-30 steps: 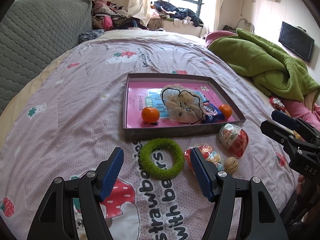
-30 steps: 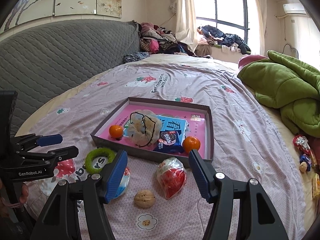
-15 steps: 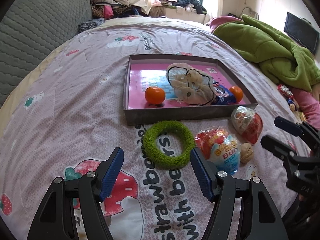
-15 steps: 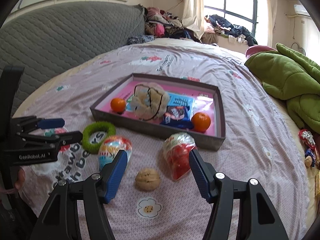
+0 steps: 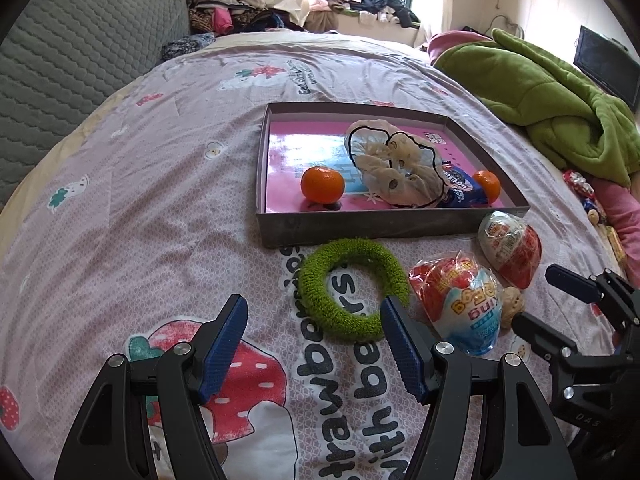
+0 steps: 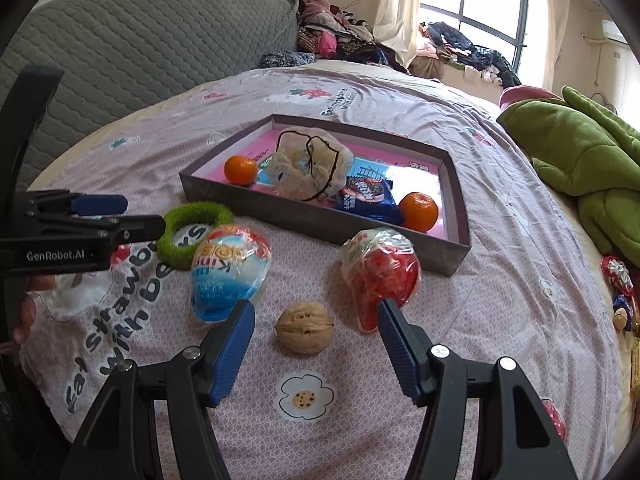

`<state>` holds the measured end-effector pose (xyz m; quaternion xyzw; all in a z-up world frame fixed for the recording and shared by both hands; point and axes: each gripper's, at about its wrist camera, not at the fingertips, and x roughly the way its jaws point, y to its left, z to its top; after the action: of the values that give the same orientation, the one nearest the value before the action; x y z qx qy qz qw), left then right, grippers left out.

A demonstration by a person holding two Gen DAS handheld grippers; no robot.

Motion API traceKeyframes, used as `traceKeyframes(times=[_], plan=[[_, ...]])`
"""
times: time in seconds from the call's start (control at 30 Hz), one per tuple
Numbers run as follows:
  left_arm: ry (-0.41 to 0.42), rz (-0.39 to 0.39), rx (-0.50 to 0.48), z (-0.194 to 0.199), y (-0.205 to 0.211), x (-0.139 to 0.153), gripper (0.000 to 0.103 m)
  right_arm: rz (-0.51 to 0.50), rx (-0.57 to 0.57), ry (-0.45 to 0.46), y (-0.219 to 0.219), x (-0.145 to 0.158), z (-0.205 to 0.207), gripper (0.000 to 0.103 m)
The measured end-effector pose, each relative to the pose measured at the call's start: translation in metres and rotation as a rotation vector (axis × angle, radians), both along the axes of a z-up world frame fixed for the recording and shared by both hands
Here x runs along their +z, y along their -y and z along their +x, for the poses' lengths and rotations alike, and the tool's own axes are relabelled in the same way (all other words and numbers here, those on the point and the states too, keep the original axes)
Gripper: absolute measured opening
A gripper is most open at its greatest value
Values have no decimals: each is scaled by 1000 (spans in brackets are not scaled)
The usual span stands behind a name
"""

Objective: Organize objects
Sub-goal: 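Grasp the walnut with the right tool while the left tool grasps the green ring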

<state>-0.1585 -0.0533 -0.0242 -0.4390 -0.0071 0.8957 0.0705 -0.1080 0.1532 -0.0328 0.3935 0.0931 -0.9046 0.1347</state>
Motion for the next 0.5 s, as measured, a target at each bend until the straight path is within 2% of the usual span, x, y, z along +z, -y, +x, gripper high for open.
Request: traceKeyframes(times=[0.17,0.5], plan=[[2,-2,-1,-3,-1,-4,71,-2,-9,13,-1,-8,-2,63],[-6,11,19,-14,1,-11,71,-36,-15,28,-2,-18,-7,53]])
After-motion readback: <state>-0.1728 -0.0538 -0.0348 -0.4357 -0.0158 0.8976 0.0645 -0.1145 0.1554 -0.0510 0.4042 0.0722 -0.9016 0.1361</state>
